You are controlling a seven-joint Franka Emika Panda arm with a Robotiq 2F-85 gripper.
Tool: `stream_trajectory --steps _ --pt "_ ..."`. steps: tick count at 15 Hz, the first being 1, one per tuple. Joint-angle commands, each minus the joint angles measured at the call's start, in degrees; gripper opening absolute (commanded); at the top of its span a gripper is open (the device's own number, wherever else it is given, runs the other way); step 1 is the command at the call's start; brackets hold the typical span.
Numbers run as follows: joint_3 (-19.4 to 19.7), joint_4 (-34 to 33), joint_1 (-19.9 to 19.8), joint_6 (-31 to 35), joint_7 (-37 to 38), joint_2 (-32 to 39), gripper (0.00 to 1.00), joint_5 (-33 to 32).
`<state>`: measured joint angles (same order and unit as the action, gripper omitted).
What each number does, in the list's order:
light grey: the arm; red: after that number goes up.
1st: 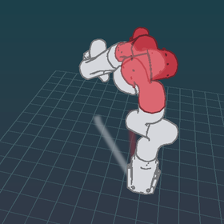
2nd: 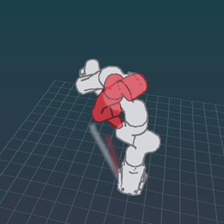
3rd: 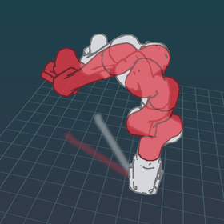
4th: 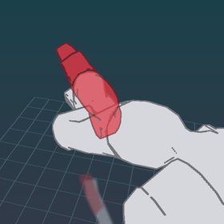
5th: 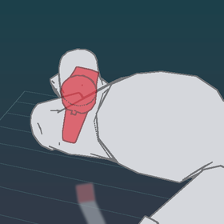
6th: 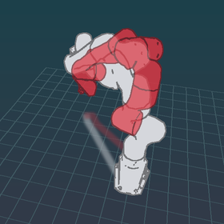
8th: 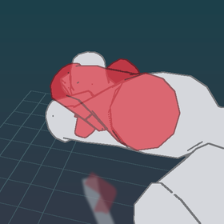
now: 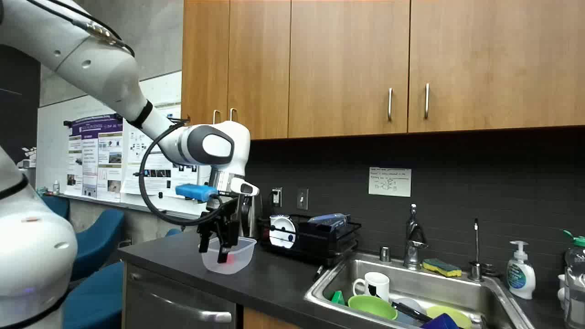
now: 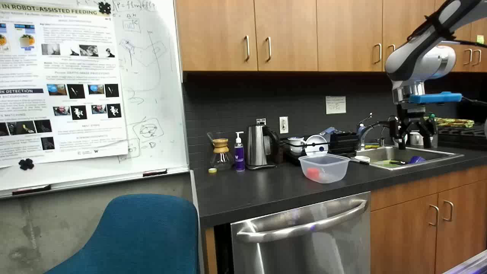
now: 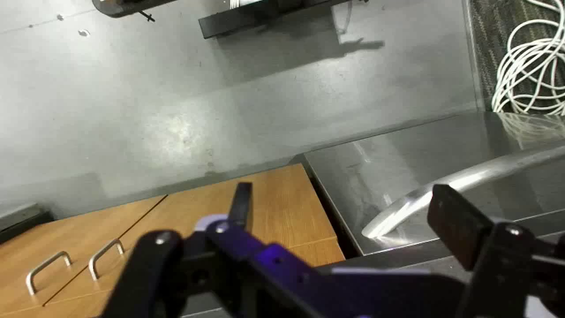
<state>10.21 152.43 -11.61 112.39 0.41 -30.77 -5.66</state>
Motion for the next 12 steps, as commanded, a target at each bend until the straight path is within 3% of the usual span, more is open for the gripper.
stream_trajectory --steps 1,12 --pt "-0.3 -0.1 -0.3 -0.2 -0.1 0.0 1.0 0.2" --pt "-1.4 -2.2 0.8 0.1 -1.7 -0.1 1.0 -0.2"
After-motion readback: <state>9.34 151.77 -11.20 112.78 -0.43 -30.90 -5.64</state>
